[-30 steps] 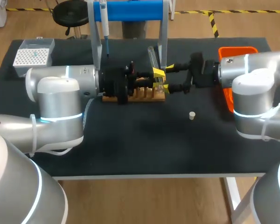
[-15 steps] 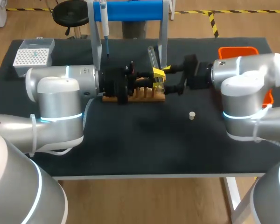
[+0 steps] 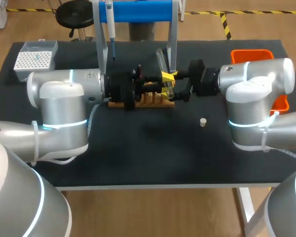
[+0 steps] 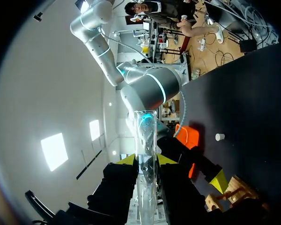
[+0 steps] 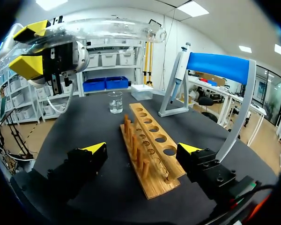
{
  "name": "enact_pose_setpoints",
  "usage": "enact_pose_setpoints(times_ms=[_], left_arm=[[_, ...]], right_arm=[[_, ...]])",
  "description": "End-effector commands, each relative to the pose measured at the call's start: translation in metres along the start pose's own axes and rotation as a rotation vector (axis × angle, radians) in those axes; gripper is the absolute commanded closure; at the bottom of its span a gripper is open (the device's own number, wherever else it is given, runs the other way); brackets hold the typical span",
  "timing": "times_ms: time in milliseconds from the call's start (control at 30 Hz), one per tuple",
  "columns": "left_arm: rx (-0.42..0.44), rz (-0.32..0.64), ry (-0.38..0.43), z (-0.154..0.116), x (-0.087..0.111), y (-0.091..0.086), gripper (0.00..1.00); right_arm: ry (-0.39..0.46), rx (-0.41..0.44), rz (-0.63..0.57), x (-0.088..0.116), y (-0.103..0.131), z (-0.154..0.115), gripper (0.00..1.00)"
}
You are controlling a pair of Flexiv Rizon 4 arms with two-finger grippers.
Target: Invert the test tube, pick up the pipette, mount the tip to pipette, aspirate from beaker and dispense into the tube, eject the tip, return the pipette, and cap with the stopper.
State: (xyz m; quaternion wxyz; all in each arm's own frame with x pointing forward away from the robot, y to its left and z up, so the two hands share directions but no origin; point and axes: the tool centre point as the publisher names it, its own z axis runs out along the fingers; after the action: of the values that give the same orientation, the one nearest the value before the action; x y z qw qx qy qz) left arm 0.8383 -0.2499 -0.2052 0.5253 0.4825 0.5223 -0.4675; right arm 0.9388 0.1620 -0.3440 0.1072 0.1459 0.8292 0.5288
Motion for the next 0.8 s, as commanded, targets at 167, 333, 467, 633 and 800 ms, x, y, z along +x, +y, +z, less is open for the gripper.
enact_pose_setpoints(times_ms=[167,333,467,633,800], left_arm=[[-0.003,0.001,0.001,0.0014,-0.0001,-0.0001,1.0],[-0.003,0.001,0.001,0.0014,-0.0001,-0.0001,1.0],[-0.003,0.001,0.001,0.0014,-0.0001,-0.0001,1.0],[-0.003,0.001,0.001,0.0014,-0.0001,-0.0001,1.0],[-0.003,0.001,0.001,0.0014,-0.0001,-0.0001,1.0]], right_arm=[[-0.009,0.008,-0.007,0.0013,-0.0017,0.0045,0.0],[-0.005,0.013,-0.009,0.0026,-0.0018,0.0028,0.0],[-0.005,0.013,-0.009,0.0026,-0.0018,0.0028,0.0],[-0.005,0.013,-0.009,0.0026,-0.0018,0.0028,0.0],[-0.005,0.013,-0.009,0.0026,-0.0018,0.0028,0.0]])
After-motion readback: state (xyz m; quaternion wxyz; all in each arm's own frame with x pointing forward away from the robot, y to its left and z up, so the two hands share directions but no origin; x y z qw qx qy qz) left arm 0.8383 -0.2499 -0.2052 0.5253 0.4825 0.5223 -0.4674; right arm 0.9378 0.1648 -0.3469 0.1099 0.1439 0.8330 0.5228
